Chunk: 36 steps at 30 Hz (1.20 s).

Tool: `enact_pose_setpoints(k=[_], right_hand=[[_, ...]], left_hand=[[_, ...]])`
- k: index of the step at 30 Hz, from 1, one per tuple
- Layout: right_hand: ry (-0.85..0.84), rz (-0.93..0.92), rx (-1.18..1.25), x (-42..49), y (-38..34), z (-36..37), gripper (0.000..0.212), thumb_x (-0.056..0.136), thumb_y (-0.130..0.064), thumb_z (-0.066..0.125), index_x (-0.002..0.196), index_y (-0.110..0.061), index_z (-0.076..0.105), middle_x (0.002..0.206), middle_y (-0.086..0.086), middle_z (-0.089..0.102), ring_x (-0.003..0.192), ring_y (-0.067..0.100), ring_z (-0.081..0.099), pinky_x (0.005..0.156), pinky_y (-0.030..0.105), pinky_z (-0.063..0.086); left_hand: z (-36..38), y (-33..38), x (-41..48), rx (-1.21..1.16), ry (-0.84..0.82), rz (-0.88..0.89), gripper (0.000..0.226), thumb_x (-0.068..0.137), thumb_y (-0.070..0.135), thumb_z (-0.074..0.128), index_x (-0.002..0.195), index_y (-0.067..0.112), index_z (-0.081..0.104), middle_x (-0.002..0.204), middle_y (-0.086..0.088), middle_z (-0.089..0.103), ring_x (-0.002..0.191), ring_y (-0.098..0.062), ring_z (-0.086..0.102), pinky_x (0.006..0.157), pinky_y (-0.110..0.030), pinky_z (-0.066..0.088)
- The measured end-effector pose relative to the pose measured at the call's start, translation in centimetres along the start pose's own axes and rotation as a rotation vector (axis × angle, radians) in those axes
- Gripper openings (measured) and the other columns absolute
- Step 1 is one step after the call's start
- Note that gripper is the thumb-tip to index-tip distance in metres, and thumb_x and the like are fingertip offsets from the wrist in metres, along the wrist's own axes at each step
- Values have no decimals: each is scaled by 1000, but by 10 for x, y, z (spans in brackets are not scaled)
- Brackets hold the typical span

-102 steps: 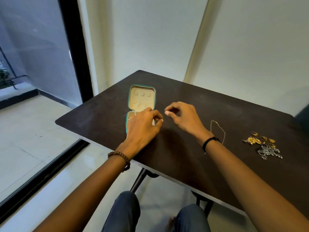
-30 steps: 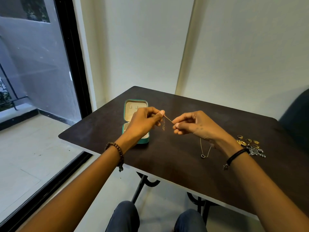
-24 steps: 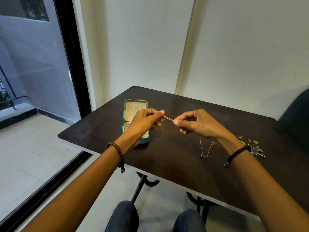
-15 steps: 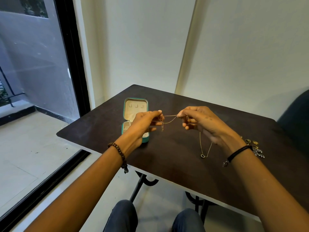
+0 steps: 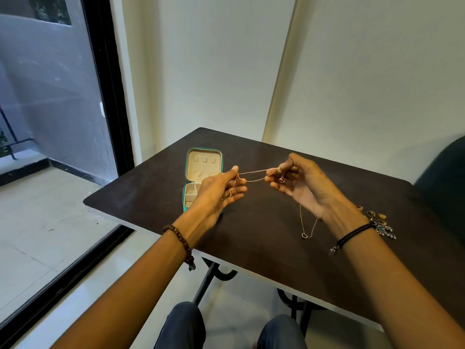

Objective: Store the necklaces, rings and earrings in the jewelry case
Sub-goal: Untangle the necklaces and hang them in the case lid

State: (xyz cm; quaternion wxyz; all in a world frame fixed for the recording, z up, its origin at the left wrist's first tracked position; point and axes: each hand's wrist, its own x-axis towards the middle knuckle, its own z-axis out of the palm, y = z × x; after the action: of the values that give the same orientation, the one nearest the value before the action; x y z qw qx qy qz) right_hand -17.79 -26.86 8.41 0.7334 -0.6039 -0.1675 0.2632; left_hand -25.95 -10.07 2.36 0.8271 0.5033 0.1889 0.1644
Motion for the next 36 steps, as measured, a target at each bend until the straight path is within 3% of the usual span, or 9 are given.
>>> enact_pose_setpoints(k=[5,8,14,18,22,27,32,36], right_hand=[[-5,40,80,0,2,0,27,89,-8,49,68,-6,66,100,21,75,98,28,73,93,34,54],[-17,67,127,0,4,-3,16,88,-12,50,80,-5,63,94,19,75,98,26,71,94,35,55],[0,68,200,-1,4,-4,17,89,-12,55,74,-7,60,64,6,58,71,19,65,92,39,58],[2,50,126,-1,0,-4,12,90,-14,60,81,-8,61,60,1,48,55,13,53,81,34,61],[-14,24,8,-2,-9,-3,12,92,-17,60,83,-10,61,64,0,52,47,9,48,60,26,58],[1,4,9,-3,-16,-4,12,91,-20,59,85,-11,63,80,6,70,58,12,62,48,19,52],[45,-2,126,-3,-20,-9,12,90,-17,56,80,-10,58,88,11,74,53,12,59,35,14,31],[78,-5,175,-4,-20,-16,15,89,-17,57,76,-11,56,80,10,70,48,10,52,32,14,26]], left_hand=[[2,0,-4,-29,-35,-10,17,93,26,66,97,9,68,86,-6,76,74,-13,71,74,-26,60],[3,-1,-7,-79,-51,-22,13,92,22,67,94,10,68,88,-6,77,75,-12,70,72,-24,59],[4,-5,-11,-138,-91,-55,15,89,19,69,100,10,67,89,-5,76,68,-9,68,63,-21,56],[4,-10,-14,-107,-120,-92,28,87,26,70,110,11,66,86,-4,75,63,-8,65,60,-21,55],[5,-12,-15,90,-180,-104,41,86,44,68,114,13,67,76,2,69,62,-9,61,62,-23,52],[5,-18,-14,298,-227,-84,31,81,44,73,100,20,73,71,3,62,75,-12,62,76,-30,51],[2,-24,-14,263,-198,-100,20,80,37,75,89,19,77,75,1,67,88,-16,66,86,-36,52],[-1,-23,-16,81,-208,-137,20,78,34,74,85,15,72,75,0,68,90,-17,67,90,-37,52]])
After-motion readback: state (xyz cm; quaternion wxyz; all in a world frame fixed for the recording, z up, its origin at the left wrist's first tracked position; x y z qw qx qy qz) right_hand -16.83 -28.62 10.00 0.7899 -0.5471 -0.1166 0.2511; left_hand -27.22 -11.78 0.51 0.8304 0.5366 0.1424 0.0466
